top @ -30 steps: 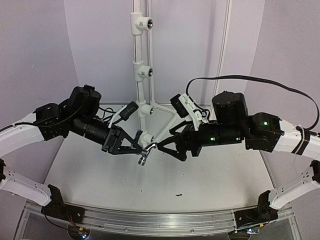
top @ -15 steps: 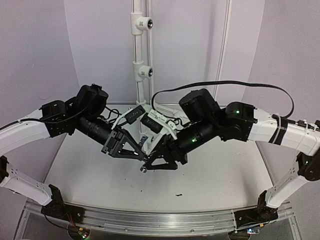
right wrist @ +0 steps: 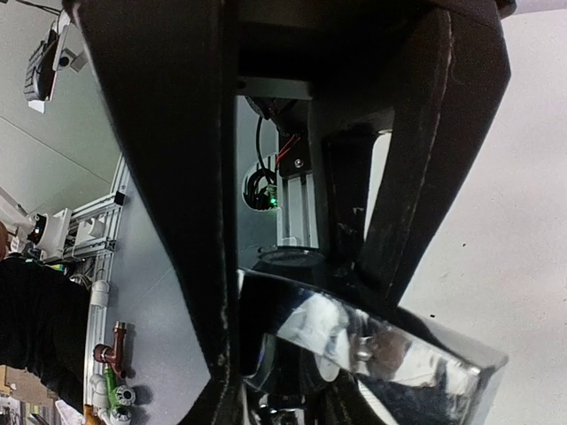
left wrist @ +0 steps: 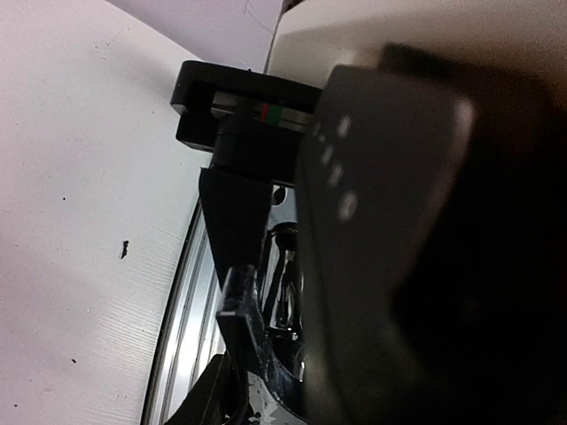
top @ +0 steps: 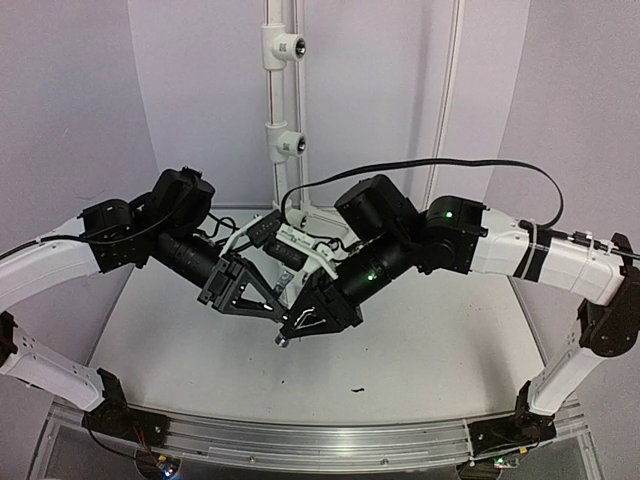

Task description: Install the water faucets

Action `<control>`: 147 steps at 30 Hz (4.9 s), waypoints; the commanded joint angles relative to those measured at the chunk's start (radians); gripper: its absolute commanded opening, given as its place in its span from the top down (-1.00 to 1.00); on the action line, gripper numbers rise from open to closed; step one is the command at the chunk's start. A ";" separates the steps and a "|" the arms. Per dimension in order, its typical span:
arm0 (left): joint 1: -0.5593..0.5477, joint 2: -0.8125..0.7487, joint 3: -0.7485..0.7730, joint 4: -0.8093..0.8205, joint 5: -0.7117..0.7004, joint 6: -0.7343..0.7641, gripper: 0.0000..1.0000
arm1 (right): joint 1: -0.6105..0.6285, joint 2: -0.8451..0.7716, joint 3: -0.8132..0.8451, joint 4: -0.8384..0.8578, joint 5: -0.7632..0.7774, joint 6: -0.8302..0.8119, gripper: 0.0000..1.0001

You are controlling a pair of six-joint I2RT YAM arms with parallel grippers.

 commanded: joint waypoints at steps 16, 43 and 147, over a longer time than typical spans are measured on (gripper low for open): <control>0.034 -0.140 0.025 0.061 -0.288 -0.028 -0.77 | -0.004 -0.211 -0.290 0.270 0.518 0.101 1.00; 0.224 -0.033 0.044 0.443 -0.613 -0.132 -0.94 | -0.005 -0.348 -0.453 0.497 1.019 -0.286 1.00; -0.245 0.372 0.337 0.449 -1.059 0.306 1.00 | -0.005 -0.688 -0.295 0.723 0.617 -1.554 1.00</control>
